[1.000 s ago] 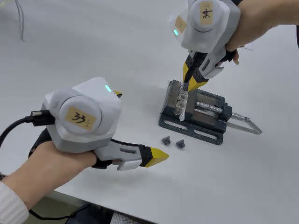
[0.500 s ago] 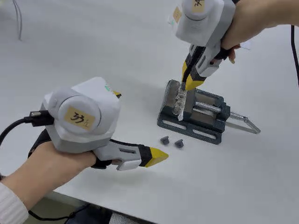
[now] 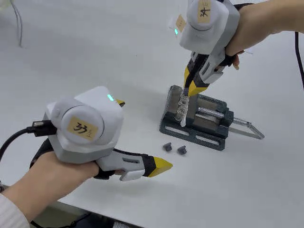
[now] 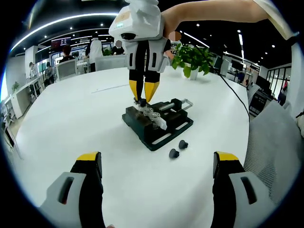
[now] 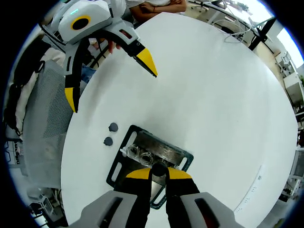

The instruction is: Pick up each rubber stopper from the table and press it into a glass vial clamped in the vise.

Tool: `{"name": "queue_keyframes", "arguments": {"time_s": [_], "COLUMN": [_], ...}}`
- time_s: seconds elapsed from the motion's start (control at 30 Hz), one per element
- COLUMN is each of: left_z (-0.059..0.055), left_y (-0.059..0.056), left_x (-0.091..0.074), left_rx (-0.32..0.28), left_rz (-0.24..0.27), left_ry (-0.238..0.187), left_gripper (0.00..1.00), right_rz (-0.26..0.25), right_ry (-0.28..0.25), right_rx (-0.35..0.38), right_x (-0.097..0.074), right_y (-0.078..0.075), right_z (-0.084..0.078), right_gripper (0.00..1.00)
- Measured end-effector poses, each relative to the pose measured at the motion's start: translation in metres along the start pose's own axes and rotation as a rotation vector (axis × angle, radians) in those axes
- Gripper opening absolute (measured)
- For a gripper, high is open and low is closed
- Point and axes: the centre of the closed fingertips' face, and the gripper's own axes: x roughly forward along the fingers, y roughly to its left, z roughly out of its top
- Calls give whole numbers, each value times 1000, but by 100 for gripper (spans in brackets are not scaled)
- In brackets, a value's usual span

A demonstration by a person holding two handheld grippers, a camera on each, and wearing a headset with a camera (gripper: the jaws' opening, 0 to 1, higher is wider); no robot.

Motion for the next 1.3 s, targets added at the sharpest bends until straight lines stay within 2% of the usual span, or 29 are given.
{"name": "queue_keyframes", "arguments": {"time_s": [0.1,0.43,0.8,1.0,1.17,1.3], "left_z": [-1,1,0,-1,1,2], "left_y": [0,-2,-1,0,1,2], "left_x": [0,1,0,-1,-1,0], "left_rx": [-1,1,-4,-4,-3,0], "left_rz": [-3,-10,-6,-7,-8,-7], "left_ry": [2,3,3,4,1,-2], "left_gripper": [97,96,96,96,96,96], "right_rz": [-3,-3,-11,-23,-21,-29], "right_ry": [-1,-6,-8,-11,-30,-32], "right_rx": [-22,-18,-25,-29,-19,-18], "right_x": [0,-1,-1,-2,-8,-10], "right_y": [0,-3,0,-4,1,-1], "right_z": [-1,-3,-1,-2,1,-1], "right_gripper": [6,7,8,11,12,10]}}
